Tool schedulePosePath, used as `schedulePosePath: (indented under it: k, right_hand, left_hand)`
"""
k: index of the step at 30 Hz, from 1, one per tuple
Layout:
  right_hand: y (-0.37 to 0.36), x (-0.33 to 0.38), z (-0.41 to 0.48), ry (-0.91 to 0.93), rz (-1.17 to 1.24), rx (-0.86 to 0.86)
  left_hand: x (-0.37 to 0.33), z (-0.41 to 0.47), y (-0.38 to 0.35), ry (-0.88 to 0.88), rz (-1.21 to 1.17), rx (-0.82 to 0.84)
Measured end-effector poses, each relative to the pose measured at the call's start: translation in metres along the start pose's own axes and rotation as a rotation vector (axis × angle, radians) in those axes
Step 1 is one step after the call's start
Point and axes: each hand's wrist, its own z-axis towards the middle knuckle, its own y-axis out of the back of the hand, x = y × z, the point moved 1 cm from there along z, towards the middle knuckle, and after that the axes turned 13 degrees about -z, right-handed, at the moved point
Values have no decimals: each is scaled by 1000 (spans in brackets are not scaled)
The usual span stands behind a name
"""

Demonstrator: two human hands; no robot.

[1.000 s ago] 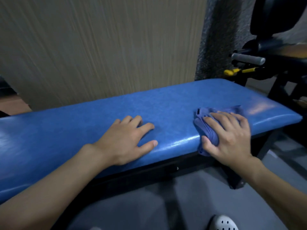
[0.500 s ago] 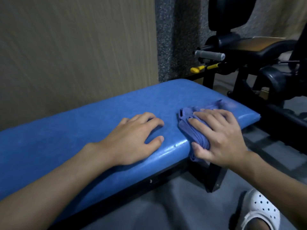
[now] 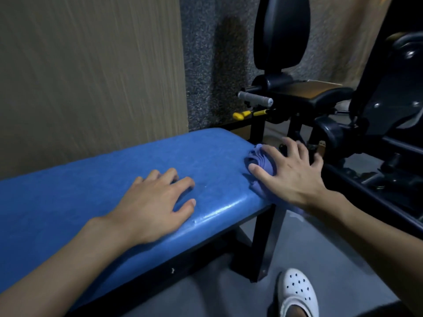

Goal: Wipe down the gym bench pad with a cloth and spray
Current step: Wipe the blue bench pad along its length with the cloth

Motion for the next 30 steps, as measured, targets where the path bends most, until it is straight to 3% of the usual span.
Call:
schedulePosePath:
  k: [2, 4, 10, 14, 20, 30]
  right_hand:
    - [-1, -1, -6, -59, 106, 121]
    - [-4, 2, -2, -63, 87, 135]
    - [-8, 7, 74, 23, 160, 361]
    - [-8, -3, 72, 96, 152, 427]
    - [-9, -2, 76, 148, 124, 393]
    - [-61, 58, 204, 202, 239, 404]
  left_hand:
    - [1, 14, 0, 6, -34, 11]
    - [3, 34, -2, 13, -51, 35]
    - [8, 97, -4, 2, -34, 76]
    - [24, 136, -5, 78, -63, 132]
    - [34, 147, -10, 87, -35, 112]
    - [62, 153, -12, 28, -189, 48]
